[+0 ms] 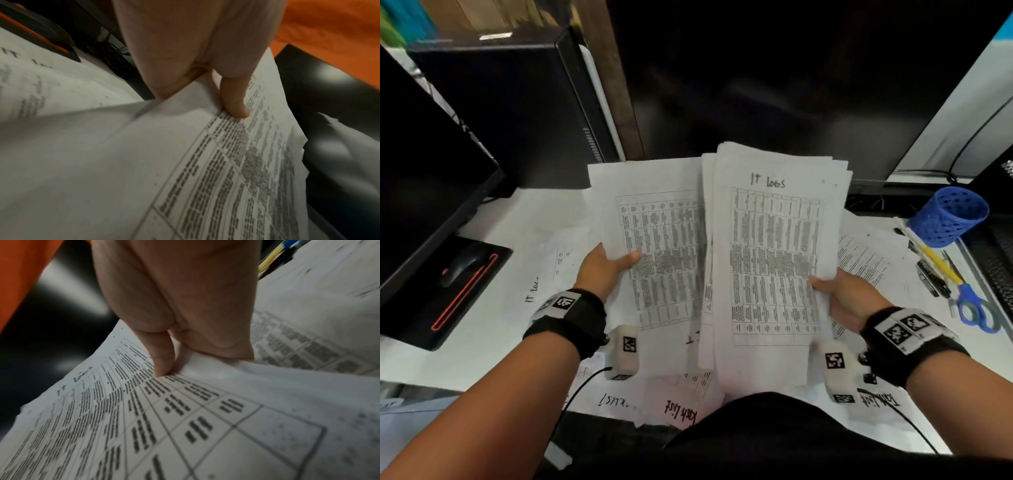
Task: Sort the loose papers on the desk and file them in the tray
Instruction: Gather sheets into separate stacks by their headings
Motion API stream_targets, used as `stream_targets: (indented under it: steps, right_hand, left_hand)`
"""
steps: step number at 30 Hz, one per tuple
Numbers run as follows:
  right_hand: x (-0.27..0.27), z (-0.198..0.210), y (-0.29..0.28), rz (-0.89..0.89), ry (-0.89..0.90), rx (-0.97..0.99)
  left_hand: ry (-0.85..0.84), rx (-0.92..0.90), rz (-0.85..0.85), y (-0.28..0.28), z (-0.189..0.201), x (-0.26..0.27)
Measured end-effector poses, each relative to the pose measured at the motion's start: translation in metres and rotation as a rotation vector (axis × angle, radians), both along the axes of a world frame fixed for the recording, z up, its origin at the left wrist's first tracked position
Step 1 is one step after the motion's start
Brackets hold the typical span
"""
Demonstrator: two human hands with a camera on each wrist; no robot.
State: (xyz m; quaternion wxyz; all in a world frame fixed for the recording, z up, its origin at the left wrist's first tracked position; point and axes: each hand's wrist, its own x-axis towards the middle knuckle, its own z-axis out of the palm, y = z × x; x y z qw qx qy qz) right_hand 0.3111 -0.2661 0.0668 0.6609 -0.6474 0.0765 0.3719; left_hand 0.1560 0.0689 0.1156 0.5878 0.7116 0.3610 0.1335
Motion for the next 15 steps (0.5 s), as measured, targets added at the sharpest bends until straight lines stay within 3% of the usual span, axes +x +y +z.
stream_targets:
  steps: [7, 10, 15]
  right_hand:
    - [-0.009, 0.035, 0.048, 0.044, -0.052, 0.032]
    - [-0.014, 0.046, 0.063, 0.055, -0.085, 0.032]
    - [-0.027, 0.056, 0.078, 0.06, -0.198, -0.005]
  left_hand:
    - [-0.122, -0.271, -0.149, -0.02, 0.02, 0.019]
    - [-0.14, -0.283, -0.179, -0.024, 0.027, 0.024]
    - [-0.225, -0.292, 0.058, -0.036, 0.041, 0.028]
